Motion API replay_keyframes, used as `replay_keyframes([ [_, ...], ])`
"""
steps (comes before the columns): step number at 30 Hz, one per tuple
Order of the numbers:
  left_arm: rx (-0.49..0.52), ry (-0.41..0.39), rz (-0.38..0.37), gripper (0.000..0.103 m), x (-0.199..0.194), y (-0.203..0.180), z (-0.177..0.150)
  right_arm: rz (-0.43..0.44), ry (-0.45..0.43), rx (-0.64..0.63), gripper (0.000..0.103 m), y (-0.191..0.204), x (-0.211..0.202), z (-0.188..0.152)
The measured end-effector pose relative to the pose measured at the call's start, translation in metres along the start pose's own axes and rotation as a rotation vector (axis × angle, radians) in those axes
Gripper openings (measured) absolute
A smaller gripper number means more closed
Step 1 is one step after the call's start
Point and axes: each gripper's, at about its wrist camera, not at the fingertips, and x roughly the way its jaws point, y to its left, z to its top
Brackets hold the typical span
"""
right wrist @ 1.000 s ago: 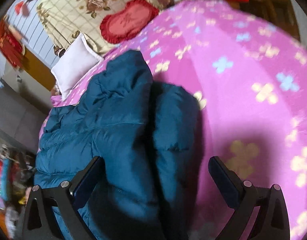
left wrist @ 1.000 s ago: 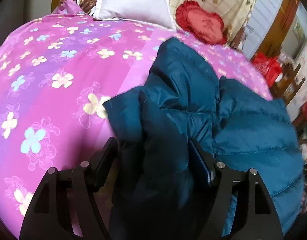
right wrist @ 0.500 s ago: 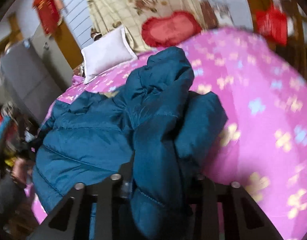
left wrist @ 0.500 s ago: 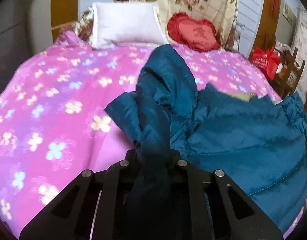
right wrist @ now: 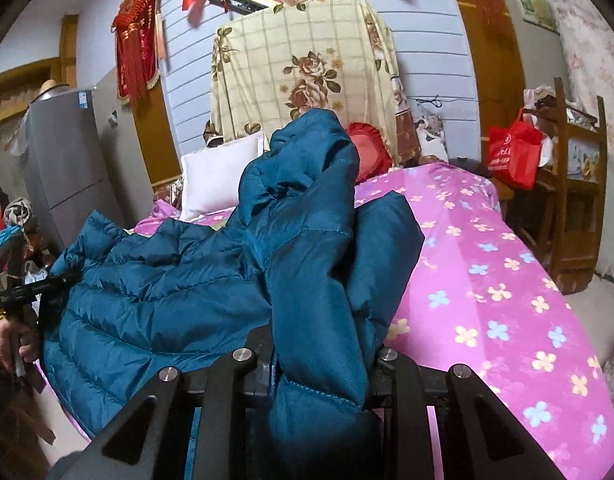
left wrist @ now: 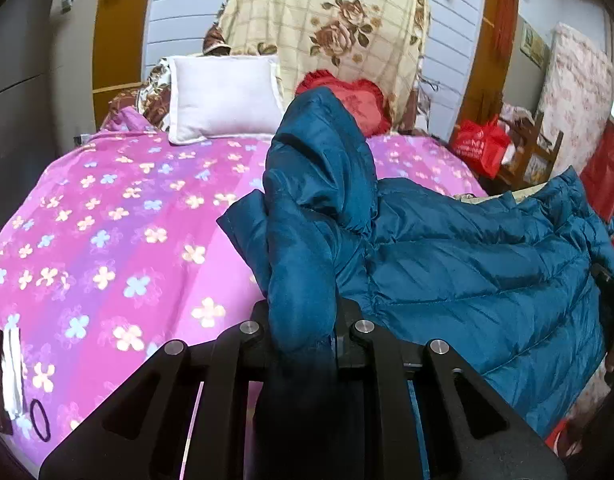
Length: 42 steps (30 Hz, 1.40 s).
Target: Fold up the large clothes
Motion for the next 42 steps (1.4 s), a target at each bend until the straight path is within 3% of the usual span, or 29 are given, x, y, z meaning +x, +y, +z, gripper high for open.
replay_keyframes([
  [3,-0.01,0.048,0.027,0.017,0.031,0.002,-0.01,0.014,0.051,0.044,0.024,-0.014,0.019,-0.012],
  [4,0.002,0.059,0.06,0.022,0.044,0.002,-0.014,0.025,0.082,0.072,0.025,-0.019,0.032,-0.019],
  [5,0.004,0.09,0.096,0.022,0.06,0.003,-0.018,0.036,0.125,0.106,0.026,-0.026,0.045,-0.027],
  [7,-0.045,0.185,0.117,0.033,0.085,0.012,-0.026,-0.007,0.292,0.161,0.031,-0.037,0.078,-0.047],
  [9,-0.088,0.238,0.093,0.041,0.095,0.02,-0.032,0.003,0.36,0.237,0.049,-0.048,0.088,-0.056],
  [12,-0.082,0.211,0.071,0.056,0.082,0.026,-0.032,-0.003,0.319,0.331,0.053,-0.064,0.067,-0.052],
  [14,-0.083,0.171,0.102,0.057,0.065,0.031,-0.026,-0.051,0.273,0.354,0.059,-0.067,0.049,-0.048],
  [17,-0.1,0.074,0.165,0.059,0.039,0.035,-0.012,-0.118,0.154,0.264,0.068,-0.044,0.025,-0.035],
  [19,-0.103,-0.009,0.183,0.071,0.026,0.027,-0.002,-0.071,0.095,0.2,0.069,-0.023,0.018,-0.028],
  [21,-0.066,-0.037,0.14,0.073,0.028,0.006,0.007,-0.04,0.071,0.136,0.069,-0.003,0.025,-0.021],
  [26,-0.028,0.072,0.119,0.073,0.088,-0.03,0.023,-0.058,0.131,0.083,0.069,0.02,0.077,-0.007],
  [29,-0.013,0.144,0.204,0.073,0.127,-0.033,0.025,-0.071,0.166,0.092,0.069,0.021,0.105,0.004],
  [33,0.039,0.192,0.308,0.073,0.159,-0.026,0.013,-0.142,0.314,0.02,0.075,0.016,0.16,0.007],
  [36,-0.026,0.223,0.282,0.079,0.172,-0.009,-0.002,-0.165,0.458,0.03,0.08,-0.007,0.201,-0.013],
  [38,-0.072,0.199,0.279,0.08,0.173,-0.002,-0.008,-0.117,0.45,0.1,0.084,-0.024,0.206,-0.017],
  [42,-0.106,0.185,0.297,0.082,0.179,-0.002,-0.012,-0.105,0.433,0.181,0.084,-0.047,0.213,-0.023],
])
